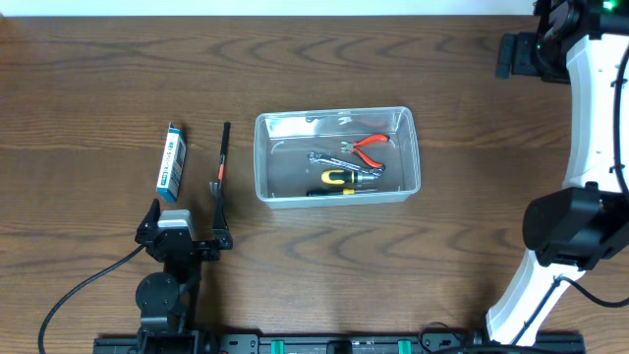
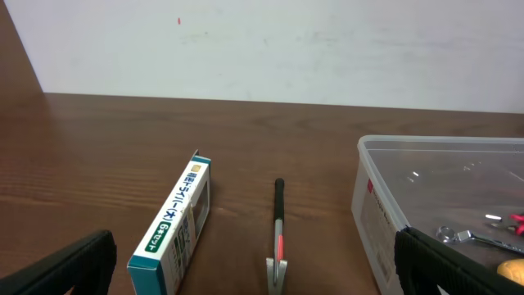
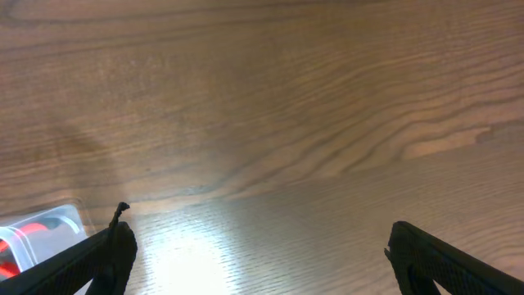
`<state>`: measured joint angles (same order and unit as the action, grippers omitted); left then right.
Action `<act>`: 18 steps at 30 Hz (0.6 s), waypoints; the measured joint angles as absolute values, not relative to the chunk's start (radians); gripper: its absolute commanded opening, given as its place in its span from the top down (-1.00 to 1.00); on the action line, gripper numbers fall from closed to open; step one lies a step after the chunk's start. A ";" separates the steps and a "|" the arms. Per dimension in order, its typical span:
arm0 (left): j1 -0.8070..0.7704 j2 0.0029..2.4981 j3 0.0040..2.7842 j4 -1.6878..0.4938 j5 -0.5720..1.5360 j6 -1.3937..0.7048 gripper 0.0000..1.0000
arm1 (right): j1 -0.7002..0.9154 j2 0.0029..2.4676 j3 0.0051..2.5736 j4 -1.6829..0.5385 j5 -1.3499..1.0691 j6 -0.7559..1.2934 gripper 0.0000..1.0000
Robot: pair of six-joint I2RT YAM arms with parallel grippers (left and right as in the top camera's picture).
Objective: Pack container
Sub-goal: 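Open the right gripper and raise it back to the right side, then move the left gripper over the black-red marker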
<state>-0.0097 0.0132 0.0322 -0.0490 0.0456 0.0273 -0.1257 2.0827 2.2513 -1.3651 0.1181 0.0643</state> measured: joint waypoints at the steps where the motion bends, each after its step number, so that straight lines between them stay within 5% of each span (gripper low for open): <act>1: -0.010 0.013 0.032 -0.049 0.046 0.027 -0.96 | -0.126 2.083 2.251 -1.365 0.118 0.064 -0.98; 18: -0.010 0.013 0.032 -0.049 0.046 0.027 -0.96 | -0.127 2.083 2.251 -1.365 0.118 0.064 -0.98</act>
<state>-0.0097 0.0132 0.0322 -0.0490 0.0456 0.0273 -0.1268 2.0827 2.2513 -1.3651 0.1177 0.0643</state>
